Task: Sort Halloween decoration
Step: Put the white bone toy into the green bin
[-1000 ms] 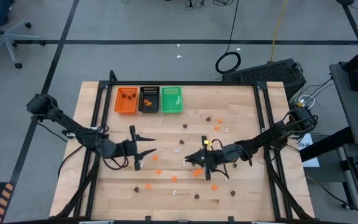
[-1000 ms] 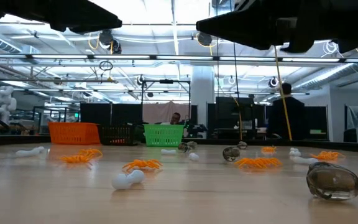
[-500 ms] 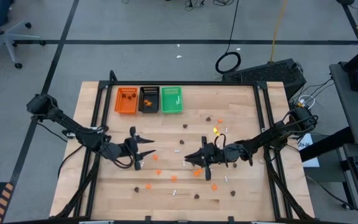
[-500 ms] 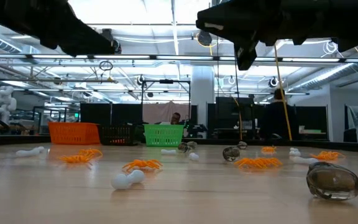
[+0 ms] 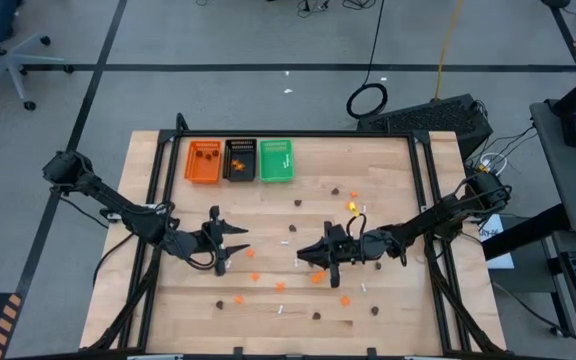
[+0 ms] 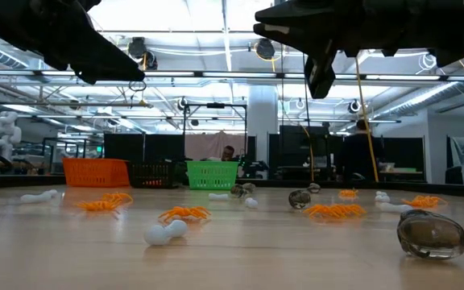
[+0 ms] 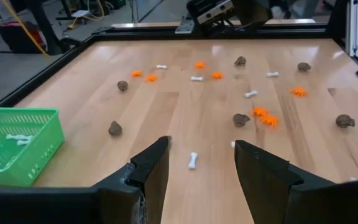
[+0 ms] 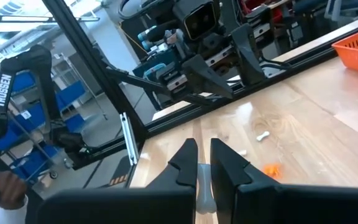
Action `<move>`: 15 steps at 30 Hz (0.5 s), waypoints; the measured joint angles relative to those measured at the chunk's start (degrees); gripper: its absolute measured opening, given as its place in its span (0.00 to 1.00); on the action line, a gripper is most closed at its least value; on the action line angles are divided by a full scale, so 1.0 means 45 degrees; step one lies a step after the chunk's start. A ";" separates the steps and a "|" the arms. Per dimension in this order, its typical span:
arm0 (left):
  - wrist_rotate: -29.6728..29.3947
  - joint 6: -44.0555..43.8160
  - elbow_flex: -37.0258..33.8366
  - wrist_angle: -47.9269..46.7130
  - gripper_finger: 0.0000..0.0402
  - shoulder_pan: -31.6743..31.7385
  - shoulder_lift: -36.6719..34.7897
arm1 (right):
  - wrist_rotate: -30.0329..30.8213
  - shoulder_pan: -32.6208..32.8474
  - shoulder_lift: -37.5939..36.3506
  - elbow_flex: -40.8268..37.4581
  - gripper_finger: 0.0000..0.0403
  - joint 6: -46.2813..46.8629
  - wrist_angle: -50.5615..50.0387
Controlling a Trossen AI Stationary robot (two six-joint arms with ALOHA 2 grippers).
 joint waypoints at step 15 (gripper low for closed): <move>-0.1109 -0.0282 0.0000 0.0243 0.45 0.0015 0.0000 | 0.0029 -0.0001 0.0000 0.0000 0.01 -0.1155 -0.0152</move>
